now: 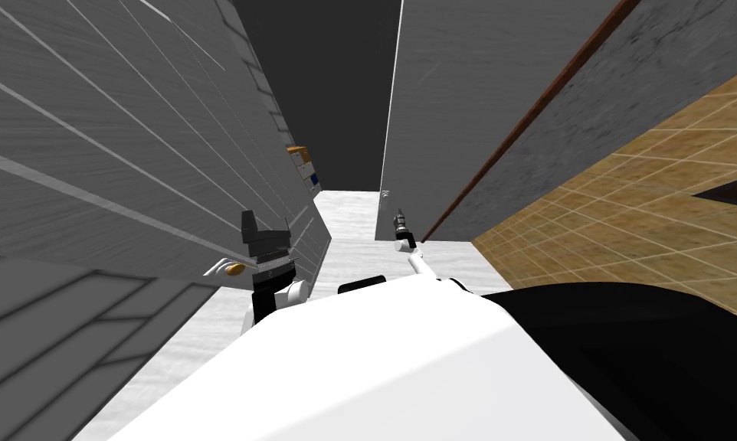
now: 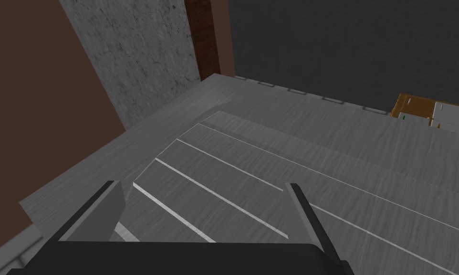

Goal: Pull the door open

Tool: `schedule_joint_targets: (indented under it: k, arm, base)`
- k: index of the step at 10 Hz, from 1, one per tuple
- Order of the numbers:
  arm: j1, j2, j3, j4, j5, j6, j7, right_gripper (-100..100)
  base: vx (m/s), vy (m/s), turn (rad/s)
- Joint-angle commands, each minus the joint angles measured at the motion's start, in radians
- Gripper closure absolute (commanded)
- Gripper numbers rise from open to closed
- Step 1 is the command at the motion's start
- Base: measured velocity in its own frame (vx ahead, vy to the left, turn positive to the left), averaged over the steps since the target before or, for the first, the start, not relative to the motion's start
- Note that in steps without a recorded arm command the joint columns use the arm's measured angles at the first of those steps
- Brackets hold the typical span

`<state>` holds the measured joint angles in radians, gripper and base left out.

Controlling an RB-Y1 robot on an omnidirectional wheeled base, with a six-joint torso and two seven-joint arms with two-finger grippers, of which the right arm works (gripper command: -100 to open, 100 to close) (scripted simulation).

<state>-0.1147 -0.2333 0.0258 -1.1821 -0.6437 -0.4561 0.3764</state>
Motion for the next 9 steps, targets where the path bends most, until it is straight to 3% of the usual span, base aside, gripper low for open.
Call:
schedule_joint_targets:
  k: [1,2,9]
  arm:
    - [-0.028,-0.011,0.004,0.050,-0.024,-0.003,0.005,-100]
    - [-0.028,-0.011,0.004,0.051,-0.024,-0.003,0.005,-100]
    - [-0.106,-0.040,0.015,0.197,-0.107,-0.004,0.033,-100]
  base:
    - [0.101,0.010,0.048]
    - [0.069,0.009,0.011]
    - [0.091,0.008,0.035]
